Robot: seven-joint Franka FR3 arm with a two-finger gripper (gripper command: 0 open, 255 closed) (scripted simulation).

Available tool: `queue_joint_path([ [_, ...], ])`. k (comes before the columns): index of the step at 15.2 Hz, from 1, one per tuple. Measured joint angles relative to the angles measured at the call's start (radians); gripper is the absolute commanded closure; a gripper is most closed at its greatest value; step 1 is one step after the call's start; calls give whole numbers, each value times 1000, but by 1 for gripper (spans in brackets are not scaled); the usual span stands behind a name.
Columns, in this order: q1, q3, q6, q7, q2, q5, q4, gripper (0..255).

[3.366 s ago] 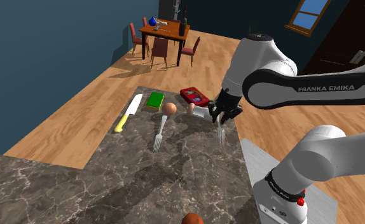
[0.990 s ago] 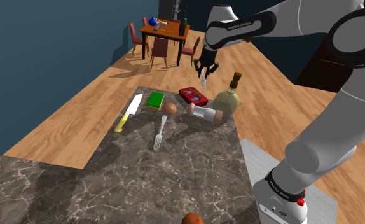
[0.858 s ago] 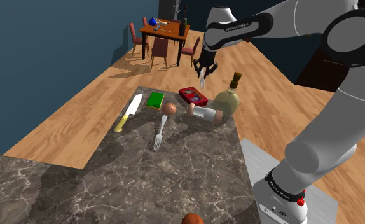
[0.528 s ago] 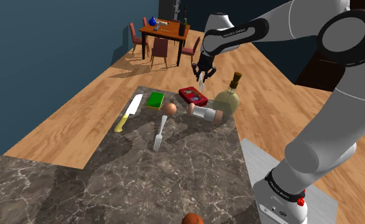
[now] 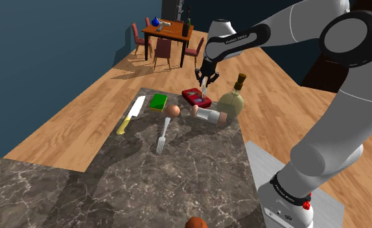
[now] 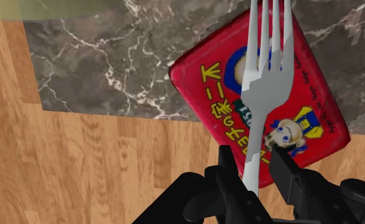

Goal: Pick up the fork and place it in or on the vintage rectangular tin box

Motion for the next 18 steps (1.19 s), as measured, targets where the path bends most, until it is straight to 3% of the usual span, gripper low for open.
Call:
queue_joint_path([
  [2,0,0,1,0,0,0,0,255],
  [3,0,0,1,0,0,0,0,0],
  [9,0,0,1,0,0,0,0,0],
  [14,1,6,-93,-14,-52,21,44,0],
  [18,1,7,-108,-16,-62,25,50,0],
])
